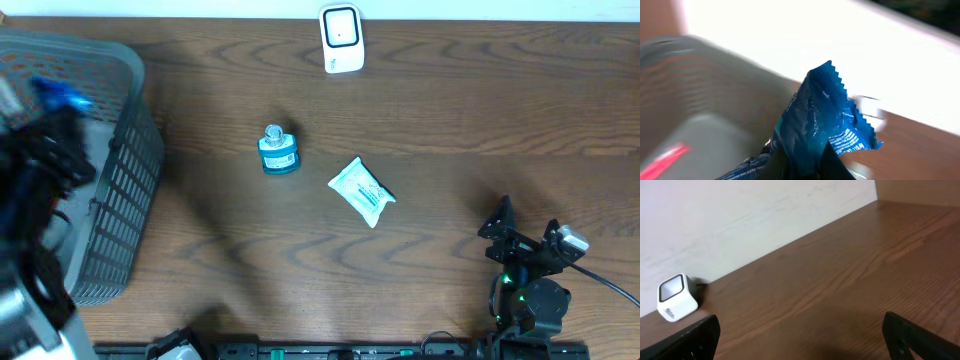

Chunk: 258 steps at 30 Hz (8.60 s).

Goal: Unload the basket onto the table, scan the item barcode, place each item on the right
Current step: 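Carry the Oreo pack with the left gripper toward the scanner, then lower the Oreo pack right of the tissue pack and open left gripper, then move the left gripper back into the basket toward the red stick, then grasp the red Nescafe stick with the left gripper and lift, then carry the red stick with the left gripper toward the Oreo pack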

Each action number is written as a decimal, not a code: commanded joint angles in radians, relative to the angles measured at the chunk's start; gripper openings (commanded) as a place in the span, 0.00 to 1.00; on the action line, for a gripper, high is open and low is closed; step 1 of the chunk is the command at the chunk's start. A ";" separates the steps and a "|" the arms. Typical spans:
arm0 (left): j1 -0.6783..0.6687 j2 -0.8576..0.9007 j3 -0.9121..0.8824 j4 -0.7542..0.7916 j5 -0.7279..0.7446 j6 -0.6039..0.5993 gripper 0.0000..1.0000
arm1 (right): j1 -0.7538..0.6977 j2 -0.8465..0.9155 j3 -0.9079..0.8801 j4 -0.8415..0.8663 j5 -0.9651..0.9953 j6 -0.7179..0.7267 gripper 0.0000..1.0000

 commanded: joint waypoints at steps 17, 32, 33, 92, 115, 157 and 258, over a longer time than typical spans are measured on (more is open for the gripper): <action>-0.802 0.113 -0.032 -0.023 0.187 -0.008 0.07 | 0.014 0.002 -0.003 -0.001 0.002 -0.013 0.99; -1.229 0.716 -0.032 0.486 -0.066 -0.356 0.07 | 0.014 0.002 -0.003 -0.001 0.002 -0.013 0.99; -1.234 0.751 -0.032 0.533 -0.066 -0.413 0.07 | 0.014 0.002 -0.003 -0.001 0.002 -0.013 0.99; -0.377 0.224 0.103 -0.104 -0.580 -0.138 1.00 | 0.014 0.002 -0.003 -0.001 0.002 -0.013 0.99; 0.113 0.753 -0.002 -0.117 -0.523 0.149 0.98 | 0.014 0.002 -0.003 -0.001 0.002 -0.013 0.99; 0.254 1.207 -0.002 0.091 -0.492 0.464 0.51 | 0.014 0.002 -0.003 -0.001 0.002 -0.013 0.99; -1.461 1.155 0.013 0.491 -0.383 -0.111 0.07 | 0.014 0.002 -0.003 -0.001 0.002 -0.013 0.99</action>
